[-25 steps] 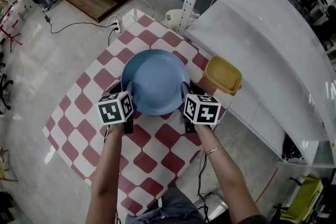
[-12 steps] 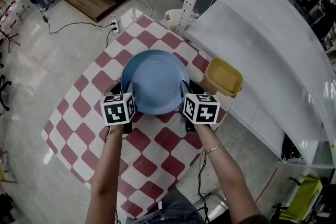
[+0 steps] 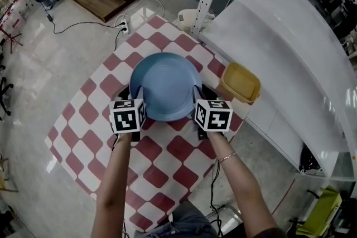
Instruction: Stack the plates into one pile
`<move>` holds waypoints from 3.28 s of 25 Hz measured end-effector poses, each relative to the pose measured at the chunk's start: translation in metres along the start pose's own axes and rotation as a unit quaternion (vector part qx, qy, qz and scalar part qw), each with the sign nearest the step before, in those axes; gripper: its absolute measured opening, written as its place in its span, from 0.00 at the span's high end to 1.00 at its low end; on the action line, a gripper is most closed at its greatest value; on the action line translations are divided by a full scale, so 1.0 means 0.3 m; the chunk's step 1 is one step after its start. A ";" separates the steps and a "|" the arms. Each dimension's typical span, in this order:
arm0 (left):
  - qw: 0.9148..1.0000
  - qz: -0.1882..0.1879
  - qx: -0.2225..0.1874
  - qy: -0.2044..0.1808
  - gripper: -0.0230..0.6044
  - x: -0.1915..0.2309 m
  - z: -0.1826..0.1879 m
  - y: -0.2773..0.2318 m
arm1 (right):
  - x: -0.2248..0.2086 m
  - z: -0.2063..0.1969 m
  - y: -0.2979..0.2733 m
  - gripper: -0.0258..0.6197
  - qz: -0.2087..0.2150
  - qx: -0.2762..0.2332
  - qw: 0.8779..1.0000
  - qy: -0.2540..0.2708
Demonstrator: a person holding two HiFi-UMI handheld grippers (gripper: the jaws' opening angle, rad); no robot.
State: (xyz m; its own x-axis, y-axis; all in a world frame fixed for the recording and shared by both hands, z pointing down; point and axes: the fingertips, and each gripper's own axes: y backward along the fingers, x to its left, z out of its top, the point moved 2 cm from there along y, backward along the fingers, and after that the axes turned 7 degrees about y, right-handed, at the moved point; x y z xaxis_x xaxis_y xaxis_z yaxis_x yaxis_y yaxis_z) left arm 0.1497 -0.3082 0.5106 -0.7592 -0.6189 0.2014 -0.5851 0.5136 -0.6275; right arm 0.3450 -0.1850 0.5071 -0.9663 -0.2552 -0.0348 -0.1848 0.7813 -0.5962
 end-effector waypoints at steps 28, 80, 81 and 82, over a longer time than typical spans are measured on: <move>0.999 -0.011 -0.034 0.016 0.74 0.021 0.021 0.112 | 0.055 0.054 0.062 0.82 0.002 -0.041 0.999 0.022; 0.980 -0.055 -0.193 0.006 0.94 -0.100 -0.004 0.821 | 0.303 0.079 0.743 0.94 0.058 -0.204 0.977 0.039; 0.979 -0.056 -0.194 0.006 0.94 -0.100 -0.009 0.830 | 0.306 0.075 0.751 0.94 0.058 -0.204 0.976 0.038; 0.979 -0.058 -0.194 0.006 0.94 -0.100 -0.014 0.839 | 0.308 0.069 0.760 0.95 0.058 -0.205 0.976 0.035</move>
State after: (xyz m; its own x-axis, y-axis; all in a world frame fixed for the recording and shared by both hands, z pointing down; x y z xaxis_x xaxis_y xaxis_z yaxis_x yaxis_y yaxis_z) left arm 0.0241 -0.1579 0.3498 -0.6834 -0.6801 0.2654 -0.7299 0.6295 -0.2666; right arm 0.2174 -0.0424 0.3513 -0.9923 -0.1220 -0.0190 -0.1149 0.9687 -0.2202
